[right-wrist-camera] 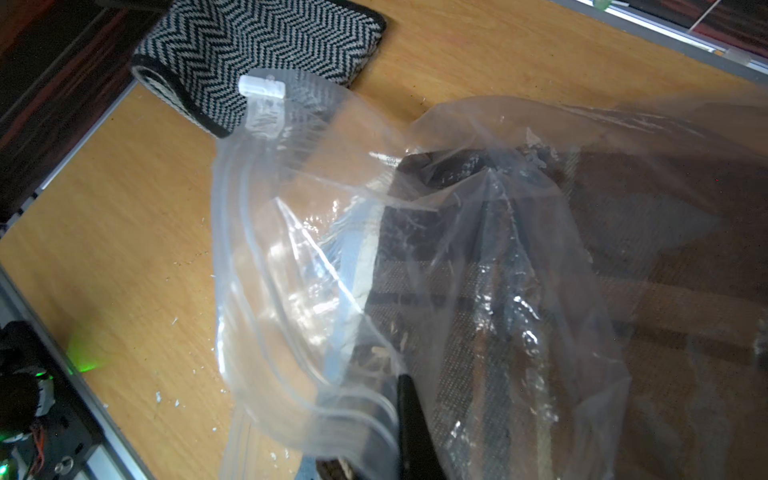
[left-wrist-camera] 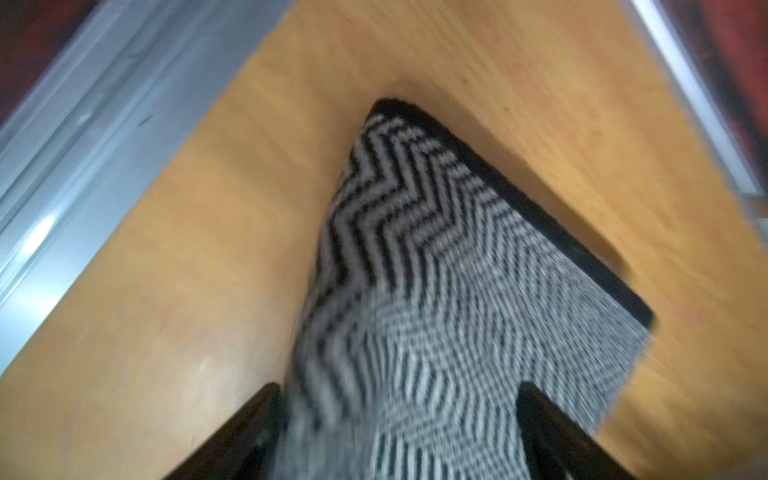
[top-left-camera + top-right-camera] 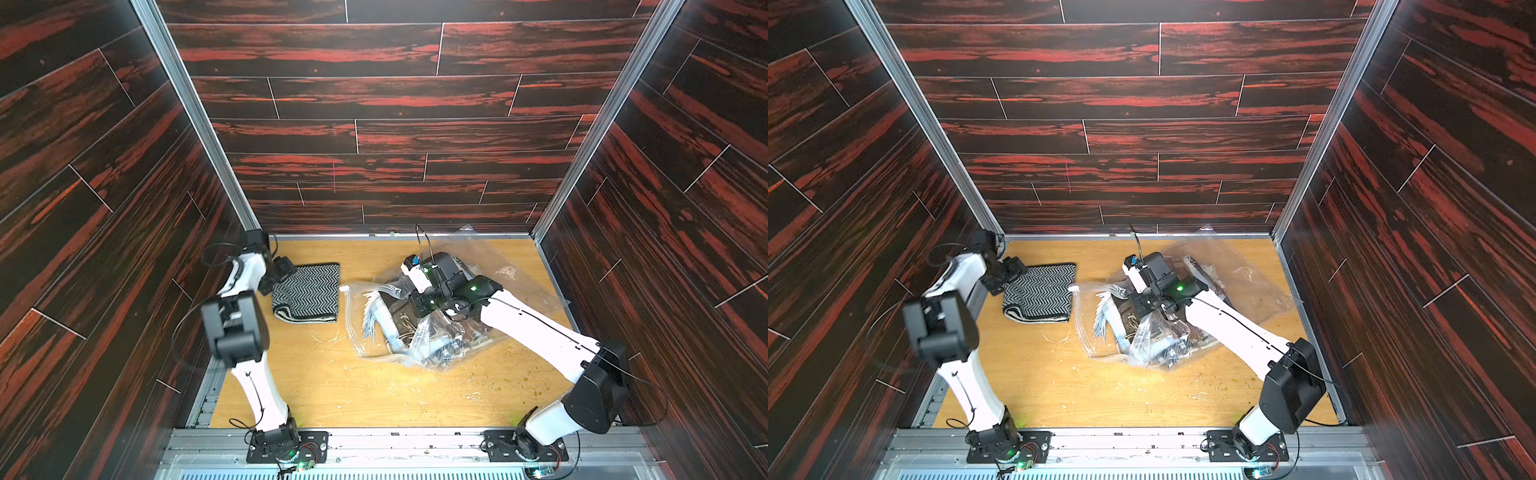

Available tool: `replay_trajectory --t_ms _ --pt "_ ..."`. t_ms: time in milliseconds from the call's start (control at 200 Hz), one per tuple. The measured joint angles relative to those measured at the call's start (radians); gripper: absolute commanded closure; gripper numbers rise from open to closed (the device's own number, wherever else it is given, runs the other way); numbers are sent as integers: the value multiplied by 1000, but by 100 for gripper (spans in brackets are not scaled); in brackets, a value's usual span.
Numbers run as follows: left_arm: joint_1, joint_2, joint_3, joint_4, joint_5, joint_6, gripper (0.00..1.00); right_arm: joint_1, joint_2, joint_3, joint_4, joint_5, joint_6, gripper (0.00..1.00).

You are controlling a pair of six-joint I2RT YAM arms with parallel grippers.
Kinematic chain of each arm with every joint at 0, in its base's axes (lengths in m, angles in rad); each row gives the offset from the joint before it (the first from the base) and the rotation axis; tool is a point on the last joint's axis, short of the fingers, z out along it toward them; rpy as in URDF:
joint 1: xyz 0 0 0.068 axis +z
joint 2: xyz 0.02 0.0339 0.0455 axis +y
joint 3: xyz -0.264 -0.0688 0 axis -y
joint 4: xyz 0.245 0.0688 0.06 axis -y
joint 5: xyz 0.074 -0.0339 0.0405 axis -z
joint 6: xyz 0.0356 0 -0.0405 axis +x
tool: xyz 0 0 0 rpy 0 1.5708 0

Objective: Take the scarf out of the vacuum bag
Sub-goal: Place the scarf at the center of the board, then take out the scarf from the vacuum bag.

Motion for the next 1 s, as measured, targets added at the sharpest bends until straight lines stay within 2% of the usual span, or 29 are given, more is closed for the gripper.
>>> replay_trajectory --t_ms 180,281,521,626,817,1002 --pt "-8 -404 -320 143 47 -54 0 0 0 22 -27 -38 -3 100" --pt "-29 -562 -447 193 78 -79 0 1 1 42 -41 -55 -2 100" --pt "-242 -827 -733 264 130 -184 0 2 38 112 -70 -69 -3 100" --pt "-291 -938 -848 339 157 -260 0 2 48 125 -89 -73 -3 100" --pt "-380 -1003 -940 507 193 -363 0 2 48 129 -115 -84 -1 100" --pt "-530 -901 -1002 728 200 -421 0 2 47 129 -123 -113 6 100"
